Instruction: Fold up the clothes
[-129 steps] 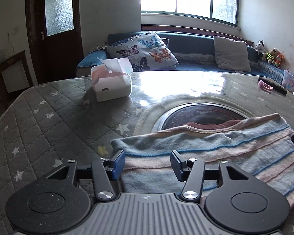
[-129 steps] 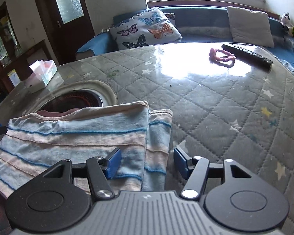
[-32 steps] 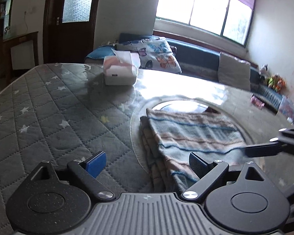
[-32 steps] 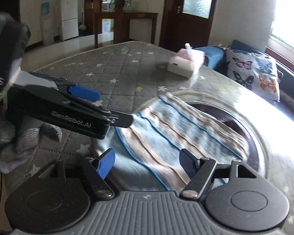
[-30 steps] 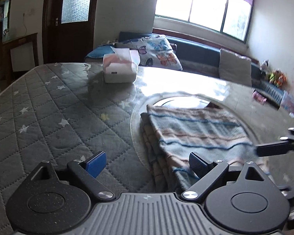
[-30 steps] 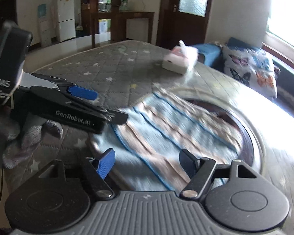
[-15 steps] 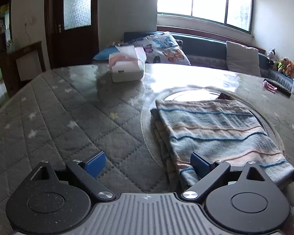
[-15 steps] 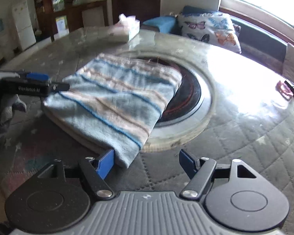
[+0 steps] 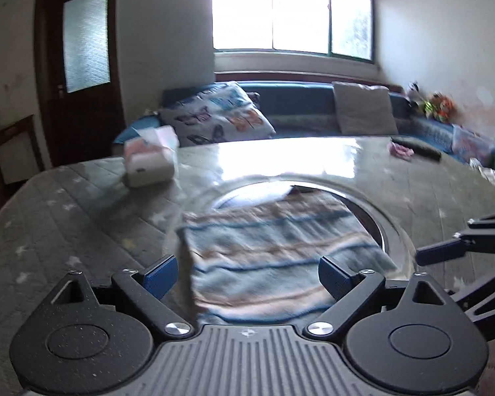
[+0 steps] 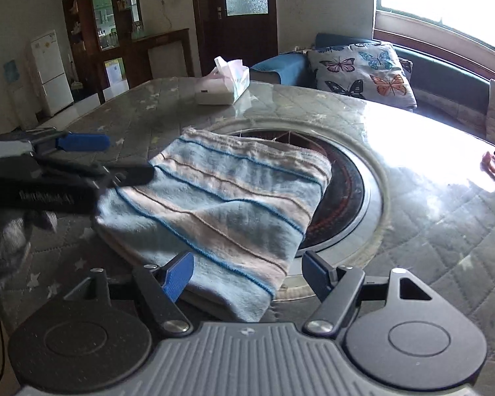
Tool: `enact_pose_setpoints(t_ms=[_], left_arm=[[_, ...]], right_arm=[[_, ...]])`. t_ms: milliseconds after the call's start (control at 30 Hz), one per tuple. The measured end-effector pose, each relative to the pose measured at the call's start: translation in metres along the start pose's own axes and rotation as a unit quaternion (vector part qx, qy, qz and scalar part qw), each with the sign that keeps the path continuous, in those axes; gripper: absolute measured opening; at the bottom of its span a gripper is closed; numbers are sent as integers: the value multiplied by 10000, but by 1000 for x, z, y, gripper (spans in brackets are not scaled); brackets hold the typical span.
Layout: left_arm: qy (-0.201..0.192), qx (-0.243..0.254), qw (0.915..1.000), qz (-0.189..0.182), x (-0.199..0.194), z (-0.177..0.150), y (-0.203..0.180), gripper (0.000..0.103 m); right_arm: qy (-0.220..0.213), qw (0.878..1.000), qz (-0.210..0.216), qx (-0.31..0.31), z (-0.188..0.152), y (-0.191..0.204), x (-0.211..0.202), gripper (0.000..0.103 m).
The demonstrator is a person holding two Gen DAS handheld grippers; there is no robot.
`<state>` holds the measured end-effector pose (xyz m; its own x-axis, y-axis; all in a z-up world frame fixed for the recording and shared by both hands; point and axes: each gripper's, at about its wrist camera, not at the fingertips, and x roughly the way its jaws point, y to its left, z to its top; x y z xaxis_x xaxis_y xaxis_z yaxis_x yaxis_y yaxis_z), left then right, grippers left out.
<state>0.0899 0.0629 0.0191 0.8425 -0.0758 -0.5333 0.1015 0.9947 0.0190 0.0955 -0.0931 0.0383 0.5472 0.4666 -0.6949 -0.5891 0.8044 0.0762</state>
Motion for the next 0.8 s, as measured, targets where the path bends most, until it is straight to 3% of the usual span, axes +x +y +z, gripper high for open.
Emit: enact_pose_setpoints(t_ms=[233, 433, 633, 800], left_arm=[[229, 124, 9994, 227, 17, -17, 7, 87], [335, -5, 9987, 397, 24, -26, 29, 87], [214, -66, 9972, 718, 15, -15, 42, 87], [118, -104, 9985, 515, -1, -17, 44, 87]], right_arm=[[100, 9990, 398, -157, -7, 11, 14, 72], [186, 9986, 452, -208, -12, 10, 16, 72], [216, 9984, 441, -284, -9, 8, 5, 72], [13, 9992, 394, -100, 2, 5, 5, 72]])
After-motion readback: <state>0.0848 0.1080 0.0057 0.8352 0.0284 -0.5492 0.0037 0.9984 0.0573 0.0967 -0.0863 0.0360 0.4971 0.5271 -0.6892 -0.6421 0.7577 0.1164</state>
